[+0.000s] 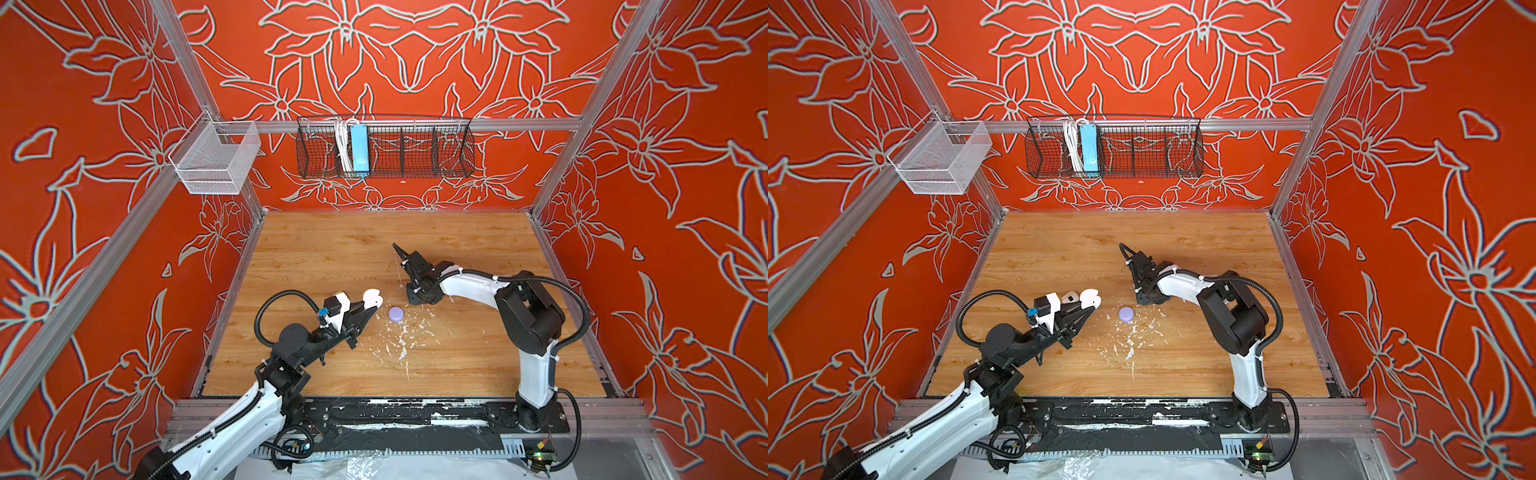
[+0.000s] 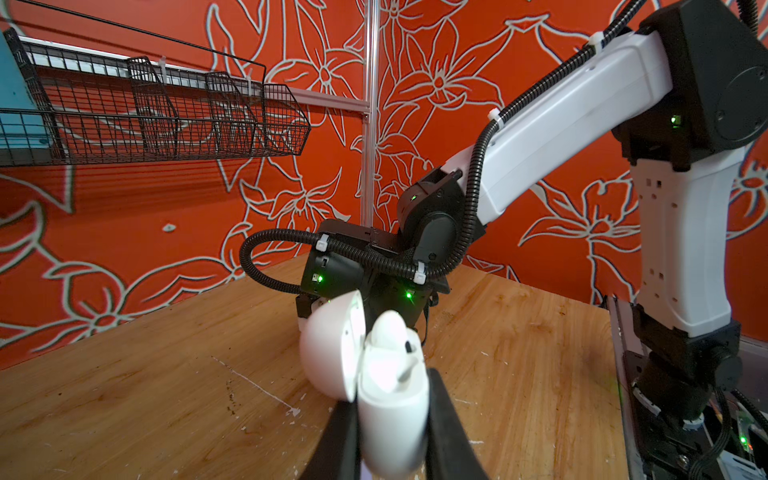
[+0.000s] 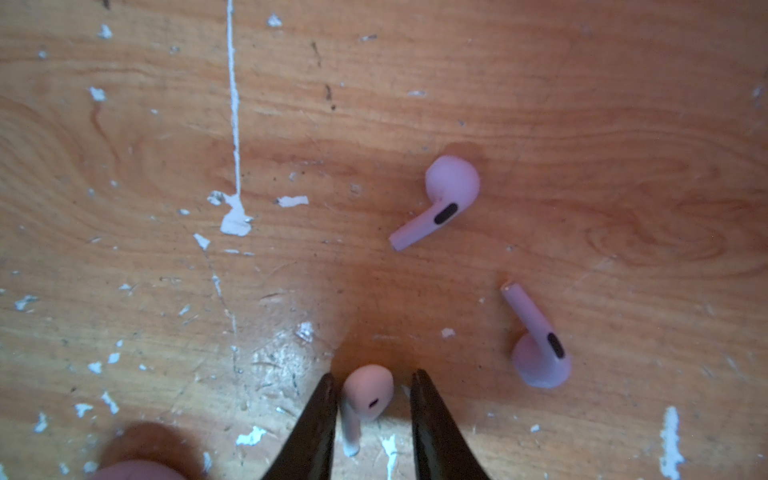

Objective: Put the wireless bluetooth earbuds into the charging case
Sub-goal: 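Close the right gripper on the lilac earbud stem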

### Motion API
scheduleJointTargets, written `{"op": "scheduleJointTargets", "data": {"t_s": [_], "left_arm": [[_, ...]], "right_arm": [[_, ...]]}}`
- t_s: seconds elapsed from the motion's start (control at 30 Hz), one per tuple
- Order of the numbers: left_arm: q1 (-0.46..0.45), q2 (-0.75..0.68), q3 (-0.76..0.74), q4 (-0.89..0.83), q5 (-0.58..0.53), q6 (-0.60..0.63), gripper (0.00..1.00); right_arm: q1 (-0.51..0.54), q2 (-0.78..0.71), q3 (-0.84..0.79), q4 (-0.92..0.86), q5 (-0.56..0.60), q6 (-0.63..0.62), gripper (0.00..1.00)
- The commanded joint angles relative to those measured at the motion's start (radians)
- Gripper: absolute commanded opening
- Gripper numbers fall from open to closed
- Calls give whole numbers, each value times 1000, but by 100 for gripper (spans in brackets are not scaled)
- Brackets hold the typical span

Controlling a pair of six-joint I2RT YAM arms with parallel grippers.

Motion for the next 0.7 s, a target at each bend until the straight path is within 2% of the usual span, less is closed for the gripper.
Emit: {"op": "scheduleJointTargets", "data": {"t_s": [0.0, 0.27, 0.67], "left_arm": [[-5, -2, 25, 16, 7, 5, 0], [-5, -4, 22, 20, 7, 5, 0], [-6, -1, 20, 22, 6, 9, 0]], "right_arm": [[1, 4, -29, -28, -1, 7, 32], [1, -9, -55, 11, -4, 23, 25], [0, 1, -76, 45, 35, 36, 23]]}}
